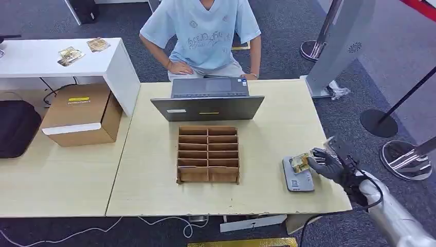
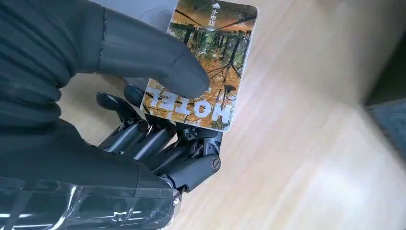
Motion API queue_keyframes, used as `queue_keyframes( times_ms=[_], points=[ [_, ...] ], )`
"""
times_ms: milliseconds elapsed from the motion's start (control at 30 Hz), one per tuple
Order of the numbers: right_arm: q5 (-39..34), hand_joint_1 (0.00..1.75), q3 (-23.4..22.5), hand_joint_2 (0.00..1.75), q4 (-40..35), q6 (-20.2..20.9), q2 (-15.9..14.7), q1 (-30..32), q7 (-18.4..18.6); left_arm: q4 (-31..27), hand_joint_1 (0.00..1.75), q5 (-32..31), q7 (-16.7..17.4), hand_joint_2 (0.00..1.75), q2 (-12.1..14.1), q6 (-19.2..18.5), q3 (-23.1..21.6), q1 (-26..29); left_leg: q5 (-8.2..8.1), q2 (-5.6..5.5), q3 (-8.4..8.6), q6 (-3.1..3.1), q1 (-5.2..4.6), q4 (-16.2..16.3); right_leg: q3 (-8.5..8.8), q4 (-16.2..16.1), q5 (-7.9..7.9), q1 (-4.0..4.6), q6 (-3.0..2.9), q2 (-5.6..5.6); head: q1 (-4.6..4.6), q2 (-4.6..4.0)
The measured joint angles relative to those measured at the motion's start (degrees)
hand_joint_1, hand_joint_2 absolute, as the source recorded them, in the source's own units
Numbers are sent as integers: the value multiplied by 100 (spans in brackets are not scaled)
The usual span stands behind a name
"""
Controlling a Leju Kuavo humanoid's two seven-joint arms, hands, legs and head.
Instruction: Pass the card to the sensor for recognition and then transmit it.
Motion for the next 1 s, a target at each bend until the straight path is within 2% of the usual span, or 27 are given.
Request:
queue_keyframes(
  times_ms=[67, 367, 533, 567, 667, 733, 933, 1000],
  points=[
    [-126, 175, -87, 175, -83, 9, 20, -13, -109, 0, 0, 9, 0, 0, -11, 17, 0, 0, 0, 0, -1, 0, 0, 0, 0, 0, 0, 0, 0, 0, 0, 0],
    [-183, 175, -214, 175, -334, -68, 125, -414, -118, 0, 0, 15, -11, 0, -35, 66, 48, -2, 1, 2, -2, 0, 0, 0, 0, 1, 1, 0, 0, 0, 0, 0],
    [4, 175, -207, 175, -358, -341, 255, -870, -214, 0, 0, -2, -11, 0, -46, 72, 50, -7, 4, 2, -2, -5, 0, 0, 0, 3, 2, 0, -1, 1, 2, 0],
    [139, 175, -199, 175, -358, -467, 300, -978, -259, 0, 0, -4, -11, 0, -46, 74, 50, -7, 4, 2, -3, -5, 0, 0, 0, 4, 2, 0, -1, 1, 2, 0],
    [858, 175, -109, 175, -358, -1190, 492, -1331, -404, 0, 0, -9, -20, 0, -50, 83, 50, -8, 5, 7, -1, -6, 1, 0, -3, 6, 2, 1, -2, 9, 0, 0],
    [1397, 175, 13, 175, -363, -1743, 658, -1555, -404, 0, 0, -20, -39, 0, -61, 92, 50, -11, 5, 10, -1, -6, 2, 0, -3, 7, 2, 1, -2, 11, 2, 0],
    [2766, 175, 400, 175, -376, -3020, 1255, -2172, -292, 0, 0, -55, -79, 0, -92, 127, 50, -39, 8, 11, -2, -11, 2, -1, -13, 17, 2, 2, -2, 13, 0, 0],
    [3308, 175, 536, 175, -376, -3586, 1478, -2357, -284, 0, 0, -92, -74, 0, -101, 127, 50, -62, 9, 13, -3, -13, 2, -1, -15, 19, 2, 2, -3, 16, 0, 0]
  ],
)
